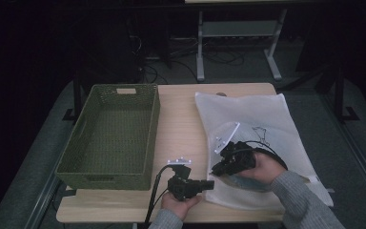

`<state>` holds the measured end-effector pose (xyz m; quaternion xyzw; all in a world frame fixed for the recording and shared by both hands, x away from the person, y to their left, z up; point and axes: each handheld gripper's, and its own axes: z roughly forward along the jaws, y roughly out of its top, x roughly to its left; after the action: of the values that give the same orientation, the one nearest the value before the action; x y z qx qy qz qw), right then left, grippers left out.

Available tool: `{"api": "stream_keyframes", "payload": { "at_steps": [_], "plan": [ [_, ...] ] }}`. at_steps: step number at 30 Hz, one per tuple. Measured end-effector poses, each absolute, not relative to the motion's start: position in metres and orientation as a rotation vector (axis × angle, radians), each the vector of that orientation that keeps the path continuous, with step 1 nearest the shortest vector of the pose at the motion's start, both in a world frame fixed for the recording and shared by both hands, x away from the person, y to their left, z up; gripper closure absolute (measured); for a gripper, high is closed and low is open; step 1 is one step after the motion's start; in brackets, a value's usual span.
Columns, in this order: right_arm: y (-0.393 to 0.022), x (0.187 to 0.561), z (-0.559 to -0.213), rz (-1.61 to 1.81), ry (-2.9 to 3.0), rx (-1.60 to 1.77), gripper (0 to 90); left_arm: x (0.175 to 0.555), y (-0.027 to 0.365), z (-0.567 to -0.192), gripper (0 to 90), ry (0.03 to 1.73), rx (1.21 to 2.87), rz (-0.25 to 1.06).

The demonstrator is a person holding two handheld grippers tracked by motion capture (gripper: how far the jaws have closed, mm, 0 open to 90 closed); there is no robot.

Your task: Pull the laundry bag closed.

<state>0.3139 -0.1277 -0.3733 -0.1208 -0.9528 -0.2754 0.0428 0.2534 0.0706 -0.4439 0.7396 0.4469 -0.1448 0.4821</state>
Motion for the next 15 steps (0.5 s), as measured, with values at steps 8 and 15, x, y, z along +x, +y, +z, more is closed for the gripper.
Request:
{"api": "stream_keyframes", "payload": {
  "at_steps": [8,15],
  "plan": [
    [-0.1303,0.3117,-0.3698,-0.850,-2.925,-0.368,81.2,0.2548,0.0684,-0.4417,84.4,1.098,1.802,-0.348],
    [-0.1358,0.3090,-0.3659,-0.833,-2.936,-0.372,81.4,0.2529,0.0717,-0.4428,87.2,1.113,1.780,-0.340]
  ]
}}
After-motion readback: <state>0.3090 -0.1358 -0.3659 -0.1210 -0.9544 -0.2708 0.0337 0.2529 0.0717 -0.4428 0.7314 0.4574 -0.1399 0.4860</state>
